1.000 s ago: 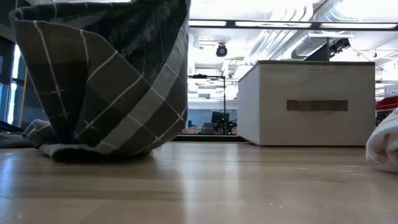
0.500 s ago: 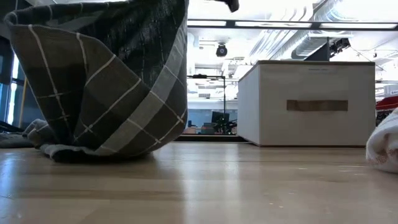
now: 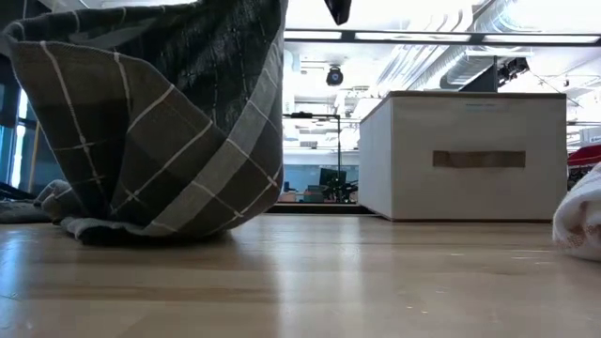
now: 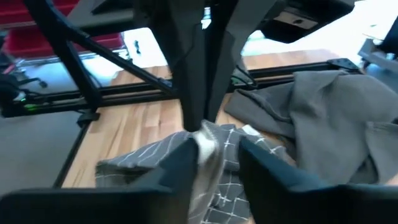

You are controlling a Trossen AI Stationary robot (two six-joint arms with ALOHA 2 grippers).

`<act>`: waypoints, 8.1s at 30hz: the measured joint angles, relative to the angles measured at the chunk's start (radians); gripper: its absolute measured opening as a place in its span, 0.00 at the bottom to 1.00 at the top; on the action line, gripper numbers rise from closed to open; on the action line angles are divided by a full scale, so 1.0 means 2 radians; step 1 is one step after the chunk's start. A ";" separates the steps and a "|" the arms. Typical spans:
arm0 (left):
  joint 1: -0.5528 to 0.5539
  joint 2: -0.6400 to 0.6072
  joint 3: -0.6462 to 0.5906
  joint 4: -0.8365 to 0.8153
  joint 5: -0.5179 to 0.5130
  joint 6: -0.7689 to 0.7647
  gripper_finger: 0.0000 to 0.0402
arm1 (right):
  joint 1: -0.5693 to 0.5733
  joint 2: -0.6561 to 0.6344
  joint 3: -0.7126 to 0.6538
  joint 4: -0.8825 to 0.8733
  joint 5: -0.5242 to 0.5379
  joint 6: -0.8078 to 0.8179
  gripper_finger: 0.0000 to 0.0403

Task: Fold towel
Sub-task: Fold the gray checkered towel

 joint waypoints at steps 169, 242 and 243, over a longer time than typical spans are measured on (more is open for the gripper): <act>0.106 0.009 -0.061 0.224 0.367 -0.042 0.00 | 0.132 -0.173 0.031 -0.237 0.206 -0.162 0.00; 0.141 -0.095 -0.060 0.336 0.326 0.049 0.00 | 0.034 -0.150 0.021 -0.202 -0.037 0.124 0.29; 0.148 -0.104 -0.060 0.337 0.305 0.072 0.00 | 0.036 -0.146 0.021 -0.212 -0.030 0.124 0.29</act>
